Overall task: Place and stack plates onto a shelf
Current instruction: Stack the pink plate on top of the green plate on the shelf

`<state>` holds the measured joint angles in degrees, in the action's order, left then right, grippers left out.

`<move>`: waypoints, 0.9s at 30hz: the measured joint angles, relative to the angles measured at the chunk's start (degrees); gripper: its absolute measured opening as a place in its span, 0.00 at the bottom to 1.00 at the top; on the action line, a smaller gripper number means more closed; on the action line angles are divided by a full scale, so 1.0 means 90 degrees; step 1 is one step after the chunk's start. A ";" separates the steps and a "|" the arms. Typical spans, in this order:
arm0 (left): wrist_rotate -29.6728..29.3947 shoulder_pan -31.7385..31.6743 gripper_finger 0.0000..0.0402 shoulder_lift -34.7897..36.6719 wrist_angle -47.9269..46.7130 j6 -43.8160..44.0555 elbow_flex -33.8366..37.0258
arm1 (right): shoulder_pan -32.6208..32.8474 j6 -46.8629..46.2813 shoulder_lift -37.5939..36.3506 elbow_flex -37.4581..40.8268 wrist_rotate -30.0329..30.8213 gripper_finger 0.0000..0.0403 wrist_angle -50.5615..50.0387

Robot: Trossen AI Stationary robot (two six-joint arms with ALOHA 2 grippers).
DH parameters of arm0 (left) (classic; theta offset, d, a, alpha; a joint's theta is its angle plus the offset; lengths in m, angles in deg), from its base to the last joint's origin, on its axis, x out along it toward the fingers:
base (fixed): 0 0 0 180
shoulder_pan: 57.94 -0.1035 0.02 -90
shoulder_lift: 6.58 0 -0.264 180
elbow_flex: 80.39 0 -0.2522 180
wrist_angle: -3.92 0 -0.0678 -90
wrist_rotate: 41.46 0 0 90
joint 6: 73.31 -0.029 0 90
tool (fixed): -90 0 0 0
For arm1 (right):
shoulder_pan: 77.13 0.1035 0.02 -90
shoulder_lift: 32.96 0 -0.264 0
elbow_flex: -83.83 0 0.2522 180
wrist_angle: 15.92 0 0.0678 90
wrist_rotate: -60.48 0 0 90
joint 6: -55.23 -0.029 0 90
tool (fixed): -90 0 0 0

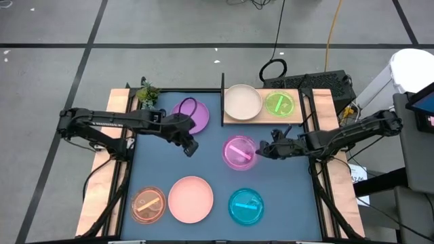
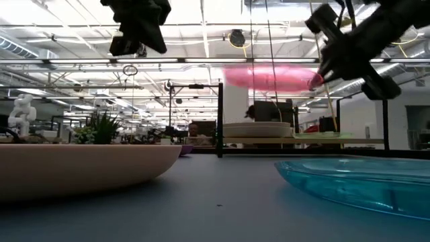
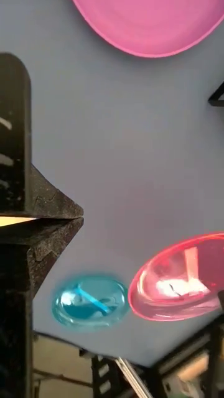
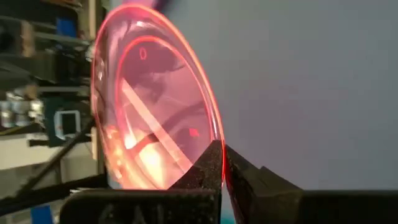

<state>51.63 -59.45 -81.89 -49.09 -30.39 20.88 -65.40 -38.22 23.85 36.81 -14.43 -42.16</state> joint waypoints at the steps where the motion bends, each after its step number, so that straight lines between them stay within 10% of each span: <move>1: -0.0006 -0.0009 0.01 0.0063 0.0036 0.0077 0.0000 | 0.0000 -0.0016 -0.0001 -0.0088 0.0019 0.00 -0.0027; 27: -0.0823 -0.0963 0.01 0.1270 0.0371 0.0460 -0.0002 | -0.1282 0.1514 -0.0015 -0.3050 0.0354 0.00 -0.3059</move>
<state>44.23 -68.12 -70.46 -45.74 -26.24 20.86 -76.93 -24.59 23.72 9.36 -11.24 -69.69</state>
